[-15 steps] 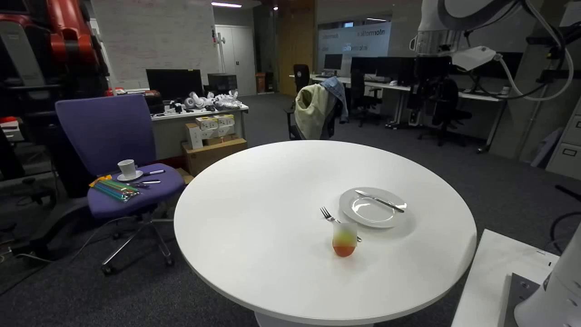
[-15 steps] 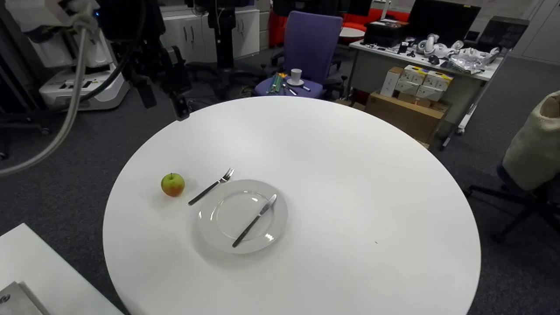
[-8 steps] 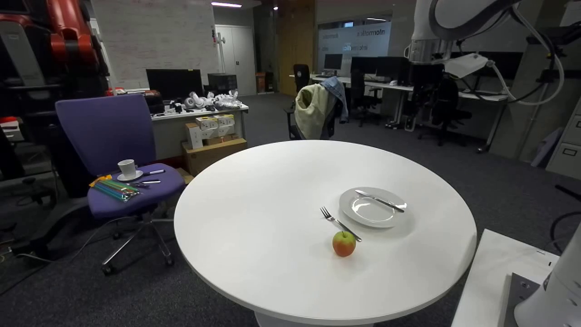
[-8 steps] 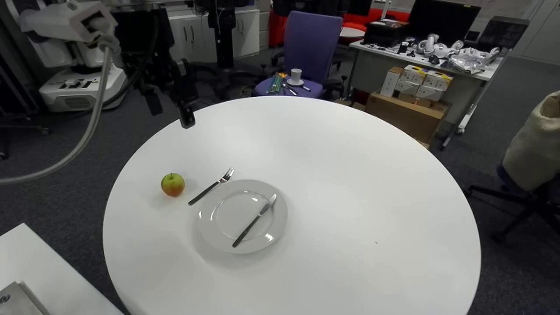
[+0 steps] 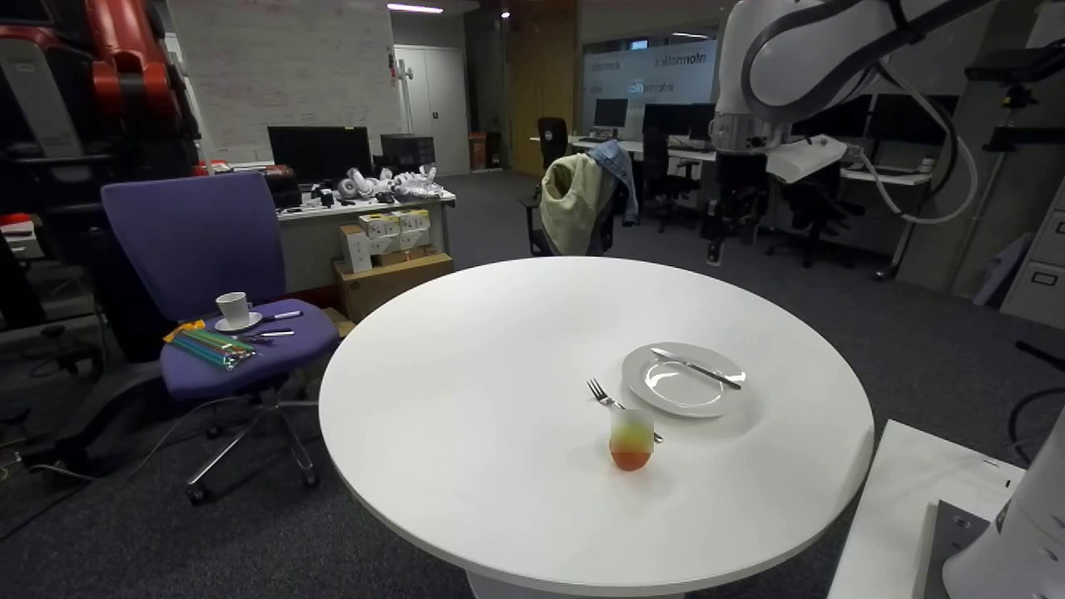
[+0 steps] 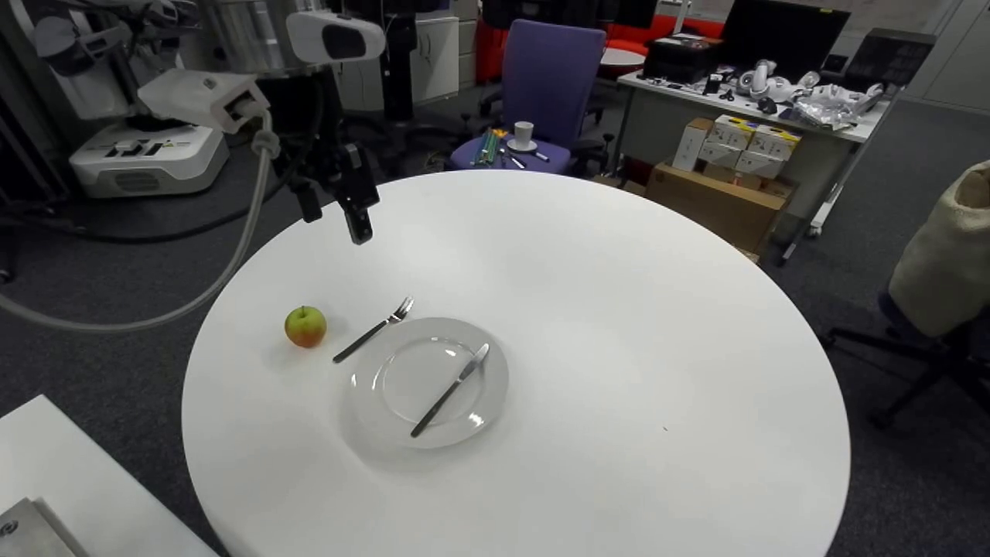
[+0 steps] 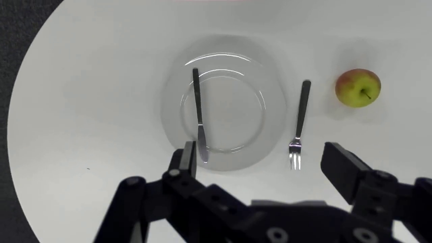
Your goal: Put the silver fork on the white plate.
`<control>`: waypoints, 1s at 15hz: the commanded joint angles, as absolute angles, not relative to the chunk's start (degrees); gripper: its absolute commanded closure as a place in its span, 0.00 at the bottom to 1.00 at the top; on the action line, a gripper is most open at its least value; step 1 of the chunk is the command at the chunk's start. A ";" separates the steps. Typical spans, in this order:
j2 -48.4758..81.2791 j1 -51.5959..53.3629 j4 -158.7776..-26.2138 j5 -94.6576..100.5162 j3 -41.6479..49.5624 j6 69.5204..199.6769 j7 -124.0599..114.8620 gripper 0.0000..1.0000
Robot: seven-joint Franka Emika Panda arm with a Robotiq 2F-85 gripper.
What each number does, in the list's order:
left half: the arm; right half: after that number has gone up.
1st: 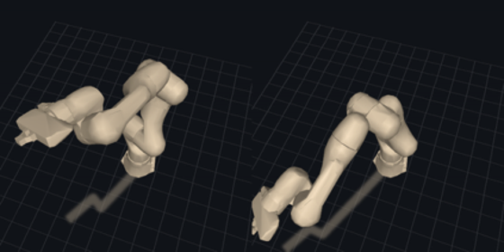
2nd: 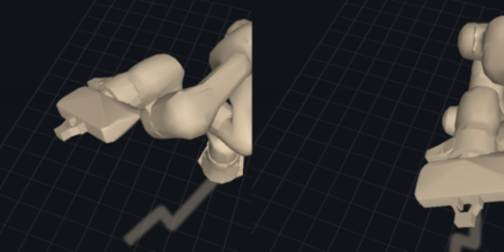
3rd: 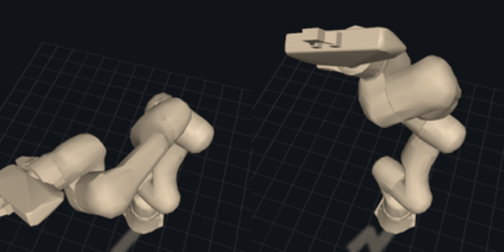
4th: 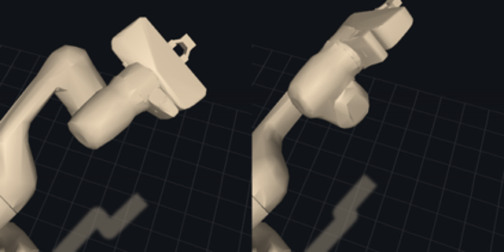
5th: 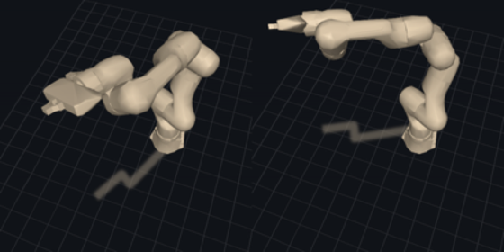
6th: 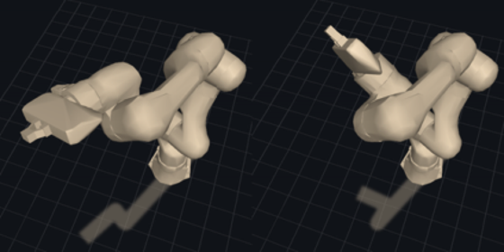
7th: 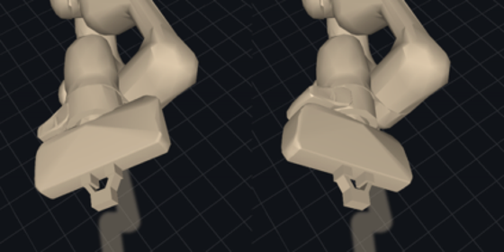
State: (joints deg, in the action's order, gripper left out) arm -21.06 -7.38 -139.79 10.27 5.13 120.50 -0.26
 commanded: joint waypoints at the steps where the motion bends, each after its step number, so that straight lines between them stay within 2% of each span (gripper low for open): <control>1: -16.68 -6.97 -137.68 8.63 4.42 122.92 -4.20 0.00; 8: -10.11 -6.49 -136.24 7.41 4.36 126.86 -6.56 0.00; 15: -9.91 -6.47 -137.62 7.99 4.40 126.14 -5.22 0.00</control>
